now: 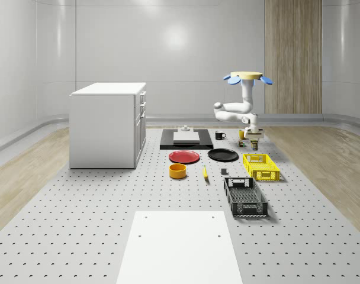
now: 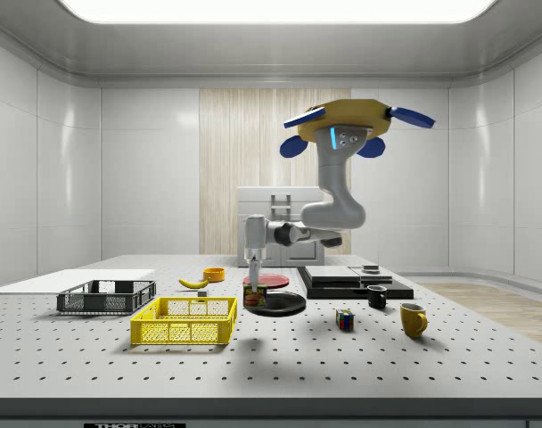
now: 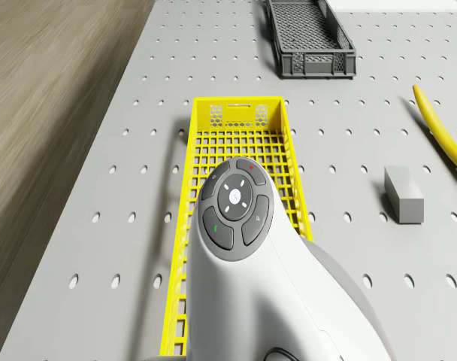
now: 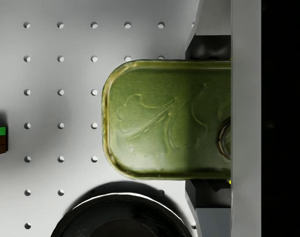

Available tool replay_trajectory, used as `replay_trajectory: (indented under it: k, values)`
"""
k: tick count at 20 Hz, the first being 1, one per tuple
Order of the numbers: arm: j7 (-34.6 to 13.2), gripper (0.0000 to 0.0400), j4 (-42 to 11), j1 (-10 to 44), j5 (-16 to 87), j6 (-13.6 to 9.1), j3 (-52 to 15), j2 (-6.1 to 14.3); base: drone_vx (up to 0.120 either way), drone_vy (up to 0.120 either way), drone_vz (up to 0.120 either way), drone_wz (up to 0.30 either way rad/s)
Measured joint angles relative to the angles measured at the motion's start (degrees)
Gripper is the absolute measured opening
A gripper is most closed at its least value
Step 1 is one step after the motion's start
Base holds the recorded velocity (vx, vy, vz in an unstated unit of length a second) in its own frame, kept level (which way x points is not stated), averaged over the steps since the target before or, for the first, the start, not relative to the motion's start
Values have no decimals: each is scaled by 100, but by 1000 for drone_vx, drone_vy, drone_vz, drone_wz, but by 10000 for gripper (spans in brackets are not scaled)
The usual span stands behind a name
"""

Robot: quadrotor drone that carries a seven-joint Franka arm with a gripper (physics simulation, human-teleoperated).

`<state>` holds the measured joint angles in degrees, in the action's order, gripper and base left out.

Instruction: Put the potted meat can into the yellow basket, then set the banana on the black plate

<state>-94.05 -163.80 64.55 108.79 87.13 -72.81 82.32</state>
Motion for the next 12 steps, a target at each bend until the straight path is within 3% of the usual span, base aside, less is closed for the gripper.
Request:
replay_trajectory:
  k: [12]
  values:
    - [-21,291,4,25,-37,69,-17,75,120,0,0,0]
